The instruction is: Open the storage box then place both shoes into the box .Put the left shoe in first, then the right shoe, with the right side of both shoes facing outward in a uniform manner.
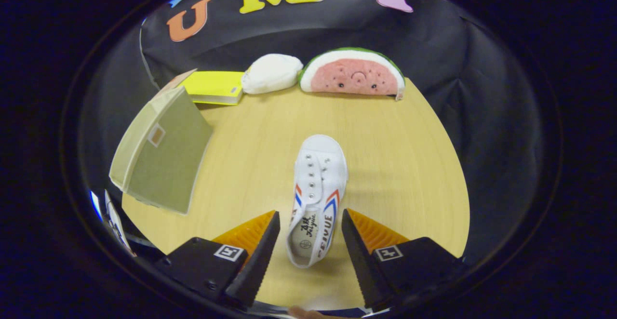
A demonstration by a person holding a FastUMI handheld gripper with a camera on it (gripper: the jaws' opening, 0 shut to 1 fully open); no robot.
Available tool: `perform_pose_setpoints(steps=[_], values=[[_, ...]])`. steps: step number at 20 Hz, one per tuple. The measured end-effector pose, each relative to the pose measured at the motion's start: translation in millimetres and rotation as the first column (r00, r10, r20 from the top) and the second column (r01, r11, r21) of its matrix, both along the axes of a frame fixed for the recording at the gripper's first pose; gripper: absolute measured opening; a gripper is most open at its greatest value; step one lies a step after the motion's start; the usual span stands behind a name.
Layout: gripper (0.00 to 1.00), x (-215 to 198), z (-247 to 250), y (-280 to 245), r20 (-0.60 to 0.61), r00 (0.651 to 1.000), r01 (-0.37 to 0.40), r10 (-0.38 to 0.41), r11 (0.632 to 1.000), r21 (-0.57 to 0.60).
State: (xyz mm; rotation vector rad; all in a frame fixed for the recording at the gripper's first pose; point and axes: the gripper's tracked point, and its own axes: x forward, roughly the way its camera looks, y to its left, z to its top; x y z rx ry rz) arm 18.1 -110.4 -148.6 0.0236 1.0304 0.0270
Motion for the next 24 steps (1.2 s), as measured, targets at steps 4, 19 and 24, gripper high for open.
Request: perform_pose_setpoints(steps=[4, 19, 24], values=[[0.87, 7, -25, -19, -0.069, 0.997, 0.033, -0.035, 0.999, -0.028], [0.06, 26, -44, -12, -0.113, 0.986, 0.126, -0.12, 0.991, 0.044], [0.06, -3, -3, 6, -0.071, 0.985, 0.162, -0.157, 0.984, 0.073]])
